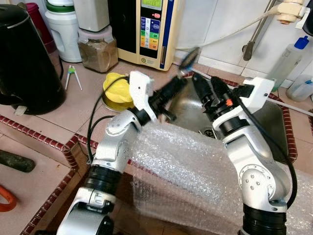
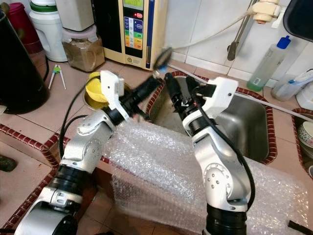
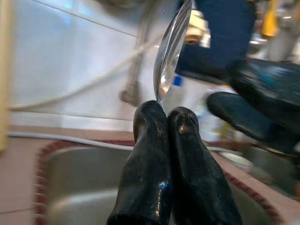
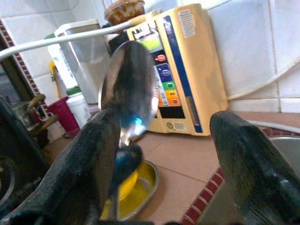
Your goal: Kitchen organization
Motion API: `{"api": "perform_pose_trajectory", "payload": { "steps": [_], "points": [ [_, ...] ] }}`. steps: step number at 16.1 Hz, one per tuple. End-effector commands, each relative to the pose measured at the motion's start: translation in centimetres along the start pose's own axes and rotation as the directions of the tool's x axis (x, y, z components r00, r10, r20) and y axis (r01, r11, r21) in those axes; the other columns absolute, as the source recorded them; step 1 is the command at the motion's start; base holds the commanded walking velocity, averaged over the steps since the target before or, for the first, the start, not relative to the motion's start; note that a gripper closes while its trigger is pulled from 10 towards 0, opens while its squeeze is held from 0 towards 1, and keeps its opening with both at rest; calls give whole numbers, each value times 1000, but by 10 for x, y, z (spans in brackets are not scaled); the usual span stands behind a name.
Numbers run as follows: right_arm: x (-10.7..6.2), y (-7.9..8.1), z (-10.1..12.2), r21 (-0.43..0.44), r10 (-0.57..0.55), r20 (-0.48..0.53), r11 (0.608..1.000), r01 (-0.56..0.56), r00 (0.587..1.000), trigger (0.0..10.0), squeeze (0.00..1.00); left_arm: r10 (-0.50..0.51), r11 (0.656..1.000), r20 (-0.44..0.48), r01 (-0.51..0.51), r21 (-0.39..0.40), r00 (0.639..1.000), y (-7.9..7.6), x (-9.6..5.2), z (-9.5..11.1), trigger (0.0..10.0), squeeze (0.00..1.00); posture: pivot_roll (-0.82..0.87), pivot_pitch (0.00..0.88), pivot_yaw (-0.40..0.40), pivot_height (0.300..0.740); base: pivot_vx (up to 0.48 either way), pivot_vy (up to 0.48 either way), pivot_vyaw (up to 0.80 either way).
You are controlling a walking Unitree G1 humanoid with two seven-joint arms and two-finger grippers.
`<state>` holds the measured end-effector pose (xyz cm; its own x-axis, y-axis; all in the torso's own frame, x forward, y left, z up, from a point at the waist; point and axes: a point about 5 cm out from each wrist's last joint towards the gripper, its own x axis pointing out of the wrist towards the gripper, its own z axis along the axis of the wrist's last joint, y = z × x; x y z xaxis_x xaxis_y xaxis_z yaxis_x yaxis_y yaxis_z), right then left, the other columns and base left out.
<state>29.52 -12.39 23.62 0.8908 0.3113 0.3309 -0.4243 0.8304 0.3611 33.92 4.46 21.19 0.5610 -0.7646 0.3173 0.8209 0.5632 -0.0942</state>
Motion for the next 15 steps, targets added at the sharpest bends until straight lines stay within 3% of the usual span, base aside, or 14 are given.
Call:
{"api": "perform_pose_trajectory", "payload": {
  "steps": [1,4,7,8,10,15],
  "points": [
    [1,-4,2,7,2,-10,1000,-2,1000,10000,0,-98,995,-11,98,-31,995,-14,3,2,0,0,-34,76,-72,740,0,0,0],
    [3,-7,2,25,7,-16,1000,-7,1000,10000,0,-186,971,-6,183,-156,983,-27,0,2,0,0,-35,78,-73,740,0,0,0],
    [5,-6,2,77,41,-5,996,-41,999,10000,0,-270,900,12,257,-352,963,-39,-2,2,0,0,-33,77,-72,740,0,0,0],
    [6,-6,3,102,54,11,993,-55,998,0,0,-281,884,20,267,-383,959,-40,-3,3,0,0,-33,77,-70,740,0,0,0],
    [6,-8,7,138,75,31,987,-79,997,0,0,-306,846,25,284,-451,952,-41,-7,4,0,0,-32,79,-68,740,0,0,0],
    [1,-11,6,190,92,31,977,-96,995,0,0,-323,815,-1,278,-508,946,-41,-10,5,0,0,-35,82,-67,740,0,0,0]
  ]
}}
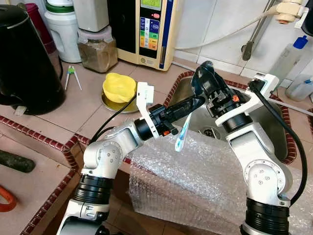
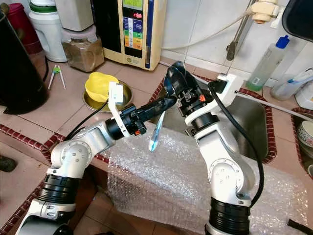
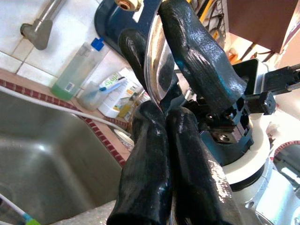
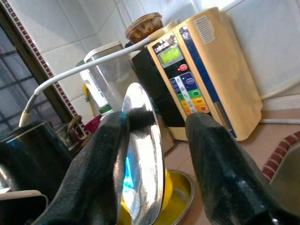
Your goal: Kitchen organization
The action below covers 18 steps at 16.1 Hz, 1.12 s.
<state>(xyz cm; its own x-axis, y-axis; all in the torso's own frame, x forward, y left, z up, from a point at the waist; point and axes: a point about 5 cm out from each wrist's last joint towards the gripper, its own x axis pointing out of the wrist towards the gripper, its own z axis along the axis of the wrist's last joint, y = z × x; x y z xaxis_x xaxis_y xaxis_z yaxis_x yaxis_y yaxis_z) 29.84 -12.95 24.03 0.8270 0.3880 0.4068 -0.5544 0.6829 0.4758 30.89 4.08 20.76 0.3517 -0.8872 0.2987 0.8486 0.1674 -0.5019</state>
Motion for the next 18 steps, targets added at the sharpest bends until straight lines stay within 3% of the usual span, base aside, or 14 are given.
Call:
{"api": "perform_pose_trajectory", "payload": {
  "steps": [1,6,11,12,13,14,17,18],
  "points": [
    [-3,-6,1,3,-26,-9,1000,26,1000,0,0,-89,996,-32,90,16,996,-14,8,-2,0,0,-36,83,-67,740,0,0,0],
    [-7,-9,-1,33,-22,-28,999,23,999,0,0,-78,997,-53,79,15,996,-11,3,-1,0,0,-33,80,-68,740,0,0,0],
    [-6,-14,0,-38,-48,-51,998,46,998,0,0,-7,999,-58,10,47,998,-3,2,-1,0,0,-31,76,-72,740,0,0,0],
    [-6,-15,-1,-56,-53,-59,997,50,997,0,0,18,997,-69,-12,81,997,-1,1,-2,3216,0,-29,75,-73,740,0,0,0],
    [-6,-16,-1,-61,-55,-62,997,51,997,0,0,29,995,-80,-21,102,996,0,1,-3,7373,0,-27,78,-75,740,0,0,0],
    [-7,-17,-4,-65,-62,-70,996,57,996,0,0,40,995,-90,-31,96,995,2,0,-6,10000,0,-24,79,-74,740,0,0,0],
    [-7,-23,-6,-182,-113,-85,979,96,990,0,0,120,985,-85,-108,135,989,10,-3,-8,10000,0,-22,82,-74,740,0,0,0],
    [-5,-25,-6,-239,-129,-85,965,106,988,0,0,157,978,-73,-145,149,985,14,-4,-6,10000,827,-21,82,-73,740,0,0,0]
  ]
}}
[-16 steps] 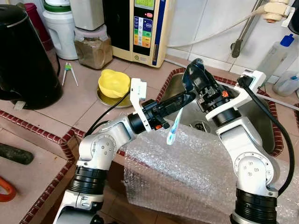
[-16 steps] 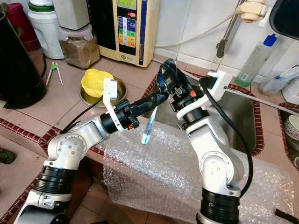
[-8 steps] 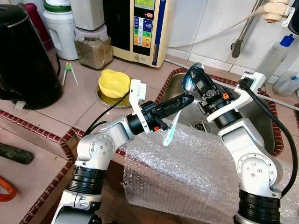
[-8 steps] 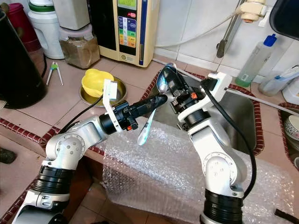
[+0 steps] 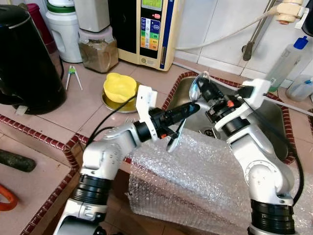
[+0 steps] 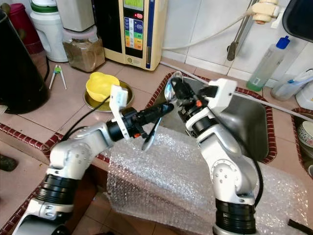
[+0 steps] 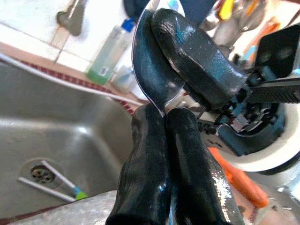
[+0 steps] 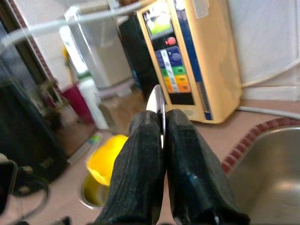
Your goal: Kitchen organization
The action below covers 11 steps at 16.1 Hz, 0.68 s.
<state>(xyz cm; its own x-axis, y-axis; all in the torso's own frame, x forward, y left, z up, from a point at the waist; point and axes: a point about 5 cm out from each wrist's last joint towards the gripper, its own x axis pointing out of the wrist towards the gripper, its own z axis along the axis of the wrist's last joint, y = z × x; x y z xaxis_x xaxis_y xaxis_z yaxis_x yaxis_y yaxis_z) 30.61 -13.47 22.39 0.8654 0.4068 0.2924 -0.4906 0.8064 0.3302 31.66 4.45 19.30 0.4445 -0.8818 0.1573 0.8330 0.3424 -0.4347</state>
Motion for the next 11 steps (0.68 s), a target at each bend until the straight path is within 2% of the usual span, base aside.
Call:
{"api": "perform_pose_trajectory", "payload": {
  "steps": [1,5,7,8,11],
  "points": [
    [-1,-12,3,-68,-76,6,995,76,997,0,0,20,999,5,-20,29,1000,1,1,1,10000,1000,-21,82,-73,740,0,0,0],
    [13,-24,4,-227,-108,7,968,107,994,0,0,117,988,-6,-116,106,993,13,0,3,10000,1000,-10,86,-69,740,0,0,0],
    [18,-34,1,-351,-155,-6,925,143,988,0,0,138,981,-31,-133,139,990,16,-2,1,10000,1000,-4,90,-66,740,0,0,0],
    [19,-40,-2,-385,-182,-18,909,161,983,0,0,147,978,-38,-139,153,988,17,-3,0,10000,1000,-2,92,-63,740,0,0,0],
    [20,-68,-16,-542,-259,-63,819,185,964,0,0,162,970,-78,-145,197,984,20,-6,-5,10000,1000,2,97,-55,740,0,0,0]
  ]
}}
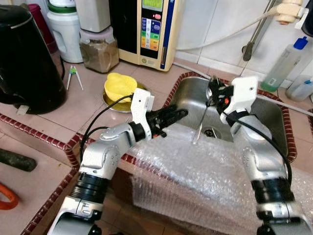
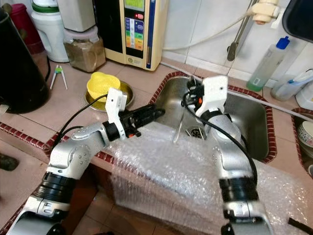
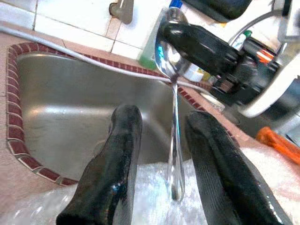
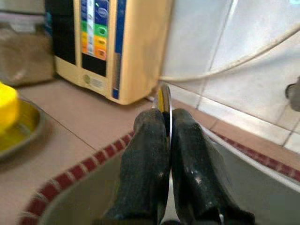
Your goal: Kitchen organization
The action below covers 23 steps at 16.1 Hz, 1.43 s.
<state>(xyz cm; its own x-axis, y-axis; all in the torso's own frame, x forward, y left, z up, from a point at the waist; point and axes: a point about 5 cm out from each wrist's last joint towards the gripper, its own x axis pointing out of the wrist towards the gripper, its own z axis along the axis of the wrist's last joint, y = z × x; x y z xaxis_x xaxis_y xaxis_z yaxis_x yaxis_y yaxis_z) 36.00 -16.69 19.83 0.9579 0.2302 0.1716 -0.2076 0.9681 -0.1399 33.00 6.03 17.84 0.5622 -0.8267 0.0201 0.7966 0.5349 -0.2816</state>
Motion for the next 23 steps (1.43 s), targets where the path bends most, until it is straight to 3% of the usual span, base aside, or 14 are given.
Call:
{"api": "perform_pose_trajectory", "payload": {
  "steps": [1,4,7,8,9,12,16,18,19,20,23],
  "points": [
    [-3,-13,-18,-121,-33,-71,992,24,997,0,0,-19,999,-24,20,26,1000,-4,3,-3,10000,1000,7,100,-53,740,0,0,0],
    [-3,-26,-37,-171,-73,-134,984,50,988,0,0,-11,999,-27,12,35,1000,-3,2,-3,10000,1000,16,106,-51,740,0,0,0],
    [-6,-20,-57,-126,-36,-235,992,7,971,0,0,-5,999,-31,6,45,1000,-1,2,-3,10000,1000,15,107,-51,740,0,0,0],
    [-8,-16,-65,-136,-19,-268,990,-19,963,1529,51,-2,999,-33,4,50,999,-1,2,-4,10000,1000,14,107,-50,740,0,0,0],
    [-12,-12,-75,-119,1,-306,992,-40,952,10000,1000,-9,999,-33,10,51,999,-3,4,-4,10000,1000,15,104,-48,740,0,0,0],
    [-13,-11,-81,-105,-2,-324,994,-34,946,10000,1000,-9,999,-32,11,52,999,-3,4,-3,10000,1000,13,101,-47,740,0,0,0],
    [-7,-25,-68,-52,-99,-245,995,89,964,10000,1000,0,998,-30,2,58,1000,-3,5,-4,10000,1000,10,100,-48,740,0,0,0],
    [-7,-37,-69,111,-204,-281,964,242,938,10000,1000,6,998,-28,-5,58,1000,-3,6,-4,10000,1000,10,100,-51,740,0,0,0],
    [-7,-39,-69,136,-218,-285,955,265,933,10000,1000,7,998,-27,-6,58,1000,-3,6,-4,10000,1000,9,100,-51,740,0,0,0],
    [-4,-42,-62,272,-230,-251,915,297,940,10000,1000,16,998,-26,-15,54,1000,-2,6,-4,10000,1000,7,98,-52,740,0,0,0],
    [-3,-49,-56,415,-269,-226,843,343,936,10000,1000,25,998,-26,-23,58,999,-1,7,-4,10000,1000,6,95,-52,740,0,0,0]
  ]
}}
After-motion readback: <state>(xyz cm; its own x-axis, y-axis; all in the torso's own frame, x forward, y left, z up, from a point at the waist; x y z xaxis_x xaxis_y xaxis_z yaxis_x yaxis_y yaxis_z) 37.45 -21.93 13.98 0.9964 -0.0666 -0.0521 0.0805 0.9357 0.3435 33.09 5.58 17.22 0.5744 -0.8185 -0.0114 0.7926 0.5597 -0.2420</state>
